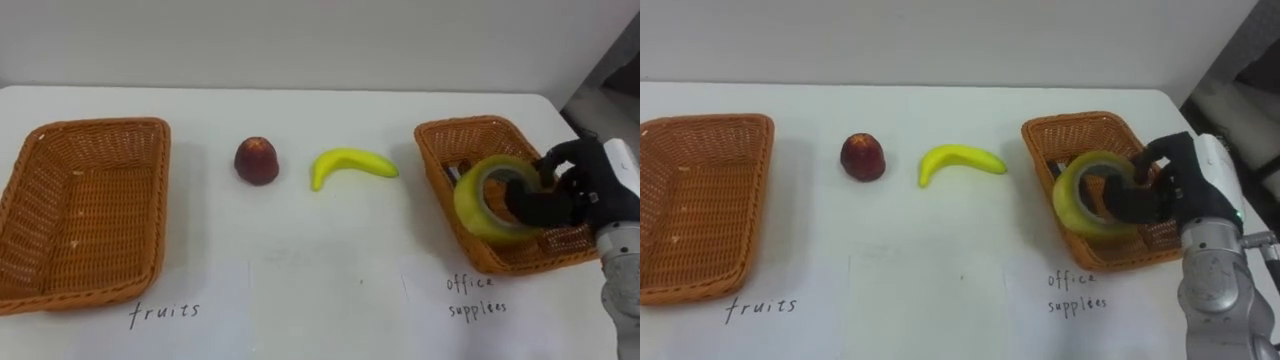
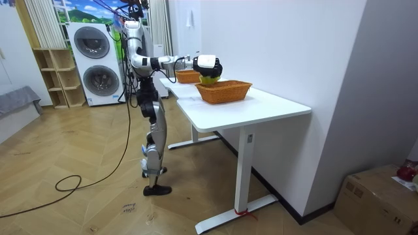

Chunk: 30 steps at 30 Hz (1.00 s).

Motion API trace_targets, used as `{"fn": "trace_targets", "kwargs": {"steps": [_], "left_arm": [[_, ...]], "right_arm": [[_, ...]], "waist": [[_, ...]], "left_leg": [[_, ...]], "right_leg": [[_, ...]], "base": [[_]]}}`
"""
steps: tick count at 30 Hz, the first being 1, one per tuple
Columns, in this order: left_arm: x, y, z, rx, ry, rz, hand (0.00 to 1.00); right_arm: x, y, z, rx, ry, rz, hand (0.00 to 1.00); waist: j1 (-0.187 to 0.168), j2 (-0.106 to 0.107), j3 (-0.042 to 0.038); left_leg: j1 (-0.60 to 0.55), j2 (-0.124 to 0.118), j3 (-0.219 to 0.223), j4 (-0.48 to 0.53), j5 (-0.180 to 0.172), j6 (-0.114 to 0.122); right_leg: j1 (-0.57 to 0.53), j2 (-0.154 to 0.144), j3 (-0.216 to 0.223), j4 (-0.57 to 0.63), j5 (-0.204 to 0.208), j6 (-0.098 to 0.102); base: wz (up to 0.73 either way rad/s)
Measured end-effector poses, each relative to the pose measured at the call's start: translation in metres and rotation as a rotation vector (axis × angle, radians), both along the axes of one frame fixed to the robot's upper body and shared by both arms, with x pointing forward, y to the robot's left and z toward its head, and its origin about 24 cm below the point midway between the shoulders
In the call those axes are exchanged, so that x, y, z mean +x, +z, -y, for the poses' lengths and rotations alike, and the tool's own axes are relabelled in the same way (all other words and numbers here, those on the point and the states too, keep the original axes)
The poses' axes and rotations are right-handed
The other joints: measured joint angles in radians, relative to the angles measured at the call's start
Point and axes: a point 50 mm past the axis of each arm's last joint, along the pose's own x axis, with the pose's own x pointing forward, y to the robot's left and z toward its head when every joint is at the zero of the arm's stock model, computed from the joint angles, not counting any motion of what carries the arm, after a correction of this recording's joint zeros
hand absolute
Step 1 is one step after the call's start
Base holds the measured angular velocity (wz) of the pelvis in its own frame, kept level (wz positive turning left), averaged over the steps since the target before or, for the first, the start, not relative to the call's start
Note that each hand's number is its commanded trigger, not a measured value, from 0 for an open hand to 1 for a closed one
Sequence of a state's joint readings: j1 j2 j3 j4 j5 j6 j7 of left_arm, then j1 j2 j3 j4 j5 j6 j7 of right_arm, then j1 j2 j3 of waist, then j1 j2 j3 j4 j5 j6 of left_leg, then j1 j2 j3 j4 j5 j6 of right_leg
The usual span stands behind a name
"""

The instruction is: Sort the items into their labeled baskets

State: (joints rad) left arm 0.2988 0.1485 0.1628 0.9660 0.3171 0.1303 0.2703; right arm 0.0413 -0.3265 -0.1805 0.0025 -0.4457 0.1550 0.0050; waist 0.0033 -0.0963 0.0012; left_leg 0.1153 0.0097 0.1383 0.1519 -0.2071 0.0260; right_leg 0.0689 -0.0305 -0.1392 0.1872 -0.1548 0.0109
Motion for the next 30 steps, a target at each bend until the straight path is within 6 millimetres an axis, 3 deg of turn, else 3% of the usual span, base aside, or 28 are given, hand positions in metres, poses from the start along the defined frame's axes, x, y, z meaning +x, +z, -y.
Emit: {"fn": "trace_targets", "kwargs": {"steps": [13, 30], "left_arm": [[0.0006, -0.0006, 0.0015, -0.008, -0.009, -0.005, 0.0], [-0.0021, -0.0014, 0.0035, -0.011, -0.02, -0.025, 0.0]], "right_arm": [[-0.0022, -0.0066, 0.0017, -0.087, 0.019, -0.08, 0.0], [-0.0027, -0.0085, 0.0025, -0.076, 0.017, -0.108, 0.0]], "waist": [[-0.004, -0.001, -0.0006], [0.0, -0.005, -0.0012]], "left_leg": [[0.0, -0.001, 0.004, 0.0, 0.0, 0.0], [0.001, 0.0, 0.004, -0.001, 0.0, 0.0]], "right_leg": [[0.001, 0.001, 0.008, 0.001, 0.0, 0.0], [0.002, 0.001, 0.008, 0.002, 0.0, 0.0]], "base": [[0.0], [0.0]]}}
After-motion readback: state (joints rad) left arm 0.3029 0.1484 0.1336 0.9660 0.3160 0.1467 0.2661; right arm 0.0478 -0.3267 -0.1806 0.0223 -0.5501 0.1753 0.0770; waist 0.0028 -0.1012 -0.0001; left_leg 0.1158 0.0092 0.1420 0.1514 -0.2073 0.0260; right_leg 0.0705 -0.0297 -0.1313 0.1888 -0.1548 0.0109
